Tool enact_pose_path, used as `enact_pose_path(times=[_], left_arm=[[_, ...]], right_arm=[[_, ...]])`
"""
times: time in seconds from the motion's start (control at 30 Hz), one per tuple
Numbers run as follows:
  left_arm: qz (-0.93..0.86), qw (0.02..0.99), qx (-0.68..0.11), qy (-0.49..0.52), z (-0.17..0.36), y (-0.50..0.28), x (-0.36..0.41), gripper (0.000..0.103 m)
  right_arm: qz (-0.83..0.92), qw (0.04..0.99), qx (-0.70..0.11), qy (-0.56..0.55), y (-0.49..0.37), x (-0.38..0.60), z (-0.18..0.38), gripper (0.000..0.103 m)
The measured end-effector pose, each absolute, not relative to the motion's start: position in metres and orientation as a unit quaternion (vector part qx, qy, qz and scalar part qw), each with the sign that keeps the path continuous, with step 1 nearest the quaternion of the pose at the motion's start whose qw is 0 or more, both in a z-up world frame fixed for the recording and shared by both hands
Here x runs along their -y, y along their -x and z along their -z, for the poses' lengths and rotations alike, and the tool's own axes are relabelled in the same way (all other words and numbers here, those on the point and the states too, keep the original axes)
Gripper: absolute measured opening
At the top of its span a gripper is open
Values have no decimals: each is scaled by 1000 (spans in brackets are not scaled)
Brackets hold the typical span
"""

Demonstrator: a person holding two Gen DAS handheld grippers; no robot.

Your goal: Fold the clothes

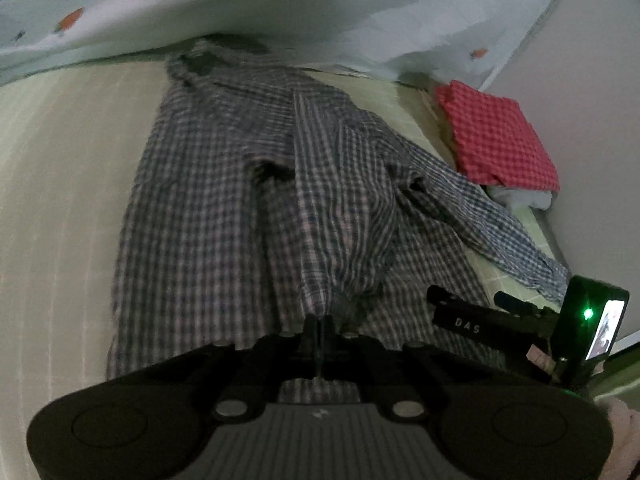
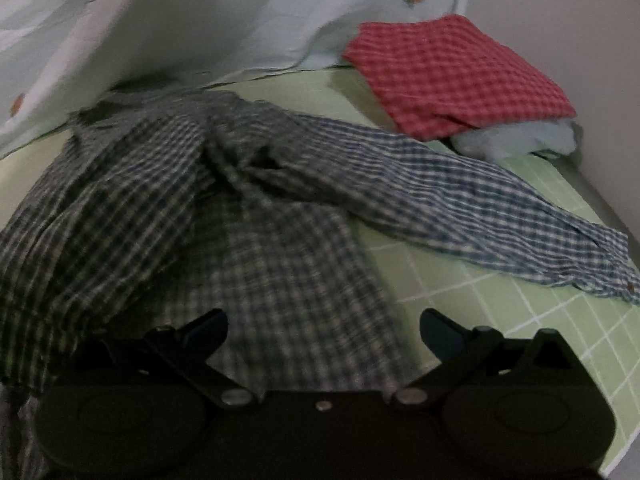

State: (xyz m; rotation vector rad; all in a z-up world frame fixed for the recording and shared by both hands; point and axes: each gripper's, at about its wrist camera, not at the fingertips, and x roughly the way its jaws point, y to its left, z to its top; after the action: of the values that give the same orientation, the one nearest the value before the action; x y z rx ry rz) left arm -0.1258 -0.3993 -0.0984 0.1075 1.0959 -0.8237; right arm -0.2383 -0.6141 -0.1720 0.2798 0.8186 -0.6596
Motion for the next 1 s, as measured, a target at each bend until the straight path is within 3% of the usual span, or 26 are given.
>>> enact_pose_path(times=[0.63, 1.0], left_arm=[[318, 764, -561, 37, 117, 143, 282, 0], [275, 752, -598, 39, 151, 140, 256, 0]], right_arm=[[279, 857, -421, -102, 249, 535, 173, 103], [250, 855, -448, -81, 242, 514, 183, 103]])
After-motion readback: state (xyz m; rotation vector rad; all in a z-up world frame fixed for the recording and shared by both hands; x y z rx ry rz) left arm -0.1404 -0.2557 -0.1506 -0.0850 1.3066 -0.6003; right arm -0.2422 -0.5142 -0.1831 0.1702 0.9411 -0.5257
